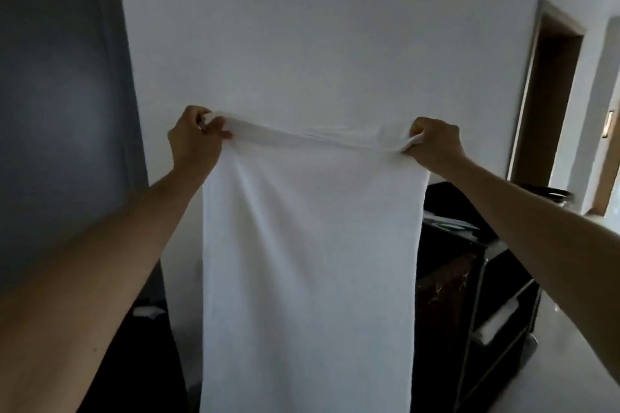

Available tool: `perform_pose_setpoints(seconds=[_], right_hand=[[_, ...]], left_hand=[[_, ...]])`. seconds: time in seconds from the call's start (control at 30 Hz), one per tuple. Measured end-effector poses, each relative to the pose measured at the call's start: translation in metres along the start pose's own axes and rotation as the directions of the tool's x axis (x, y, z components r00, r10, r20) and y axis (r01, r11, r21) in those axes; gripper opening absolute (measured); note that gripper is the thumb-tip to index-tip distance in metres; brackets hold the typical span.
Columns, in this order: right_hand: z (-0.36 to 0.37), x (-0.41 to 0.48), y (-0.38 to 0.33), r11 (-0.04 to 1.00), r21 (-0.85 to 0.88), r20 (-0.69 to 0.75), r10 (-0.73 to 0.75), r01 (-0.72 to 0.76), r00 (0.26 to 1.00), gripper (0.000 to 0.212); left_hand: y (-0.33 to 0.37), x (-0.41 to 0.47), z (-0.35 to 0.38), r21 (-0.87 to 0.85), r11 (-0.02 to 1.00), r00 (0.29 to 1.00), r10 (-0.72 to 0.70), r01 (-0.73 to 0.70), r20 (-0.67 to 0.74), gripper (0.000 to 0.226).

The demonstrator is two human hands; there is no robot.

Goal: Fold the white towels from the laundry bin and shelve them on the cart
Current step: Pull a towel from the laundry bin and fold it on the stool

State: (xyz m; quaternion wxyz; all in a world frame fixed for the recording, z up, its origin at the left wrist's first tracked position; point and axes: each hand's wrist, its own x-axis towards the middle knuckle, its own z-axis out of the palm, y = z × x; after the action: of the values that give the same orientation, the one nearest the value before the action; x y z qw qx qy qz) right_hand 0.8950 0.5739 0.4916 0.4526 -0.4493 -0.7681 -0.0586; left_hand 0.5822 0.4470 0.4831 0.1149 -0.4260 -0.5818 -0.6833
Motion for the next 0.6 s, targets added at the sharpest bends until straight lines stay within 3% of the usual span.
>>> perform_pose_setpoints(seconds=[0.23,0.4,0.6], right_hand=[[0.069,0.036,0.024,0.986,0.164,0.059,0.018,-0.028,0.998,0.016],[0.101,0.058,0.034,0.96,0.281,0.118,-0.039,0.004,0.992,0.014],[0.14,0.065,0.036,0.922,0.387,0.14,-0.089,0.029,0.986,0.02]], left_hand=[[-0.029,0.013,0.019,0.052,0.998,0.999,-0.029,0.03,-0.028,0.005],[-0.045,-0.006,0.026,0.081,0.988,0.987,-0.121,0.129,-0.102,0.02],[-0.067,-0.025,0.037,0.133,0.966,0.958,-0.192,0.223,-0.215,0.003]])
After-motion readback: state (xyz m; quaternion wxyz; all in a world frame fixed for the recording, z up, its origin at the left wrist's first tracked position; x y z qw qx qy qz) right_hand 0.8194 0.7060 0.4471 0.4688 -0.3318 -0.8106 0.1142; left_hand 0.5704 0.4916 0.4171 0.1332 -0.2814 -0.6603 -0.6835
